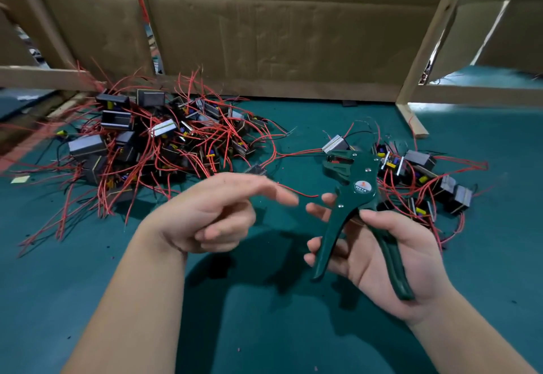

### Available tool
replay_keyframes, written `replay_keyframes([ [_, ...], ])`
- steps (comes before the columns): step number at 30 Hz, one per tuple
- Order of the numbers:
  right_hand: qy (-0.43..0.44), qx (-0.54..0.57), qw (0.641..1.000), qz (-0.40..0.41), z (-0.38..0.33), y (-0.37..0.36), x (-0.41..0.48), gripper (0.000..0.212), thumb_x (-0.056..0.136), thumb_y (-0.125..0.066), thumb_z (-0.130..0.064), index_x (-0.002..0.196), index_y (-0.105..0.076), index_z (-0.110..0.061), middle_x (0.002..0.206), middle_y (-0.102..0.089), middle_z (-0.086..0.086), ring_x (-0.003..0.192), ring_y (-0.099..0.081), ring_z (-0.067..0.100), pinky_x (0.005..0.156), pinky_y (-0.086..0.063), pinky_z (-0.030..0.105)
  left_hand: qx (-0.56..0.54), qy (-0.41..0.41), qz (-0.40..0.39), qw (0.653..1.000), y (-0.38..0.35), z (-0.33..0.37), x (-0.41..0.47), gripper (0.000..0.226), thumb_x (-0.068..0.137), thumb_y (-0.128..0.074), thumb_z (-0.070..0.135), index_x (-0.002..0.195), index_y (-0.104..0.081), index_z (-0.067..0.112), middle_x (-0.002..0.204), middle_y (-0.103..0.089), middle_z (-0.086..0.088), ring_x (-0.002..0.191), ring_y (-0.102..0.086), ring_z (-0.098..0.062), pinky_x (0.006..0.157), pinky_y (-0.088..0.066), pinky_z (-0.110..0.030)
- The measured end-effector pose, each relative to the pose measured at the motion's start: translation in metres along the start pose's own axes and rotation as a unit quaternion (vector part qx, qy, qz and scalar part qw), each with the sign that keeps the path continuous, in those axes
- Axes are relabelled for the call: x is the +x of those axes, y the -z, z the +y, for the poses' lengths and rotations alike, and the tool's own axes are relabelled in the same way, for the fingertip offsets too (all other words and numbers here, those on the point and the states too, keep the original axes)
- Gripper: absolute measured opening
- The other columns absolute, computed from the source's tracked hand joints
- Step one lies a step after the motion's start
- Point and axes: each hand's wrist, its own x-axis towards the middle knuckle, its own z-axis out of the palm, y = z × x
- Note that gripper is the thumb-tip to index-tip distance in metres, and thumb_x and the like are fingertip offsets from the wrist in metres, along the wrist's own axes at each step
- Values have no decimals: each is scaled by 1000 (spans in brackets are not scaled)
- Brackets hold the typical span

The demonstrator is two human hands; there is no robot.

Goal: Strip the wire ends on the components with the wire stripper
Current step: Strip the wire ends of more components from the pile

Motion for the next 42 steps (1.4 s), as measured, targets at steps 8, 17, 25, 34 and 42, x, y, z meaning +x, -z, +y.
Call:
replay_keyframes([
  [8, 14, 2, 1000, -13, -1, -1, -1, 71, 42, -88, -18, 109, -69, -3, 120, -60, 22, 73, -66, 41, 68, -56, 52, 38, -235, 340, 910, -18, 0, 33, 31, 95, -42, -1, 112, -59, 20, 105, -65, 3, 100, -63, -11, 84, -52, -24],
  [17, 13, -10, 1000, -17, 1, -2, -2, 70, 42, -88, -19, 108, -69, -4, 122, -60, 21, 74, -67, 41, 69, -56, 52, 560, -64, 513, 648, 4, -22, 35, 36, 89, -54, 3, 123, -60, 12, 116, -65, -8, 111, -55, -28, 91, -39, -30],
  [25, 17, -13, 1000, -13, 2, -2, -1, 71, 41, -89, -19, 107, -69, -3, 121, -60, 21, 74, -67, 42, 68, -56, 53, 529, -53, 570, 627, 7, -20, 26, 18, 84, -71, 33, 92, -73, 18, 84, -71, 1, 79, -65, -19, 77, -53, -31],
  [34, 40, -22, 997, -59, -5, -2, -7, 67, 53, -86, -19, 114, -65, -1, 134, -54, 21, 77, -66, 42, 73, -54, 55, -150, -186, 396, 886, -39, 0, 38, 17, 96, -51, 20, 104, -64, 27, 79, -72, 14, 72, -68, -1, 45, -48, -16],
  [42, 26, -34, 994, -97, -8, -1, -7, 65, 62, -81, -22, 121, -61, -2, 142, -45, 24, 81, -67, 42, 78, -53, 56, -381, -131, 219, 889, -53, -3, 43, 27, 75, -52, 5, 90, -48, 27, 88, -72, 4, 84, -72, -12, 40, -52, -19],
])
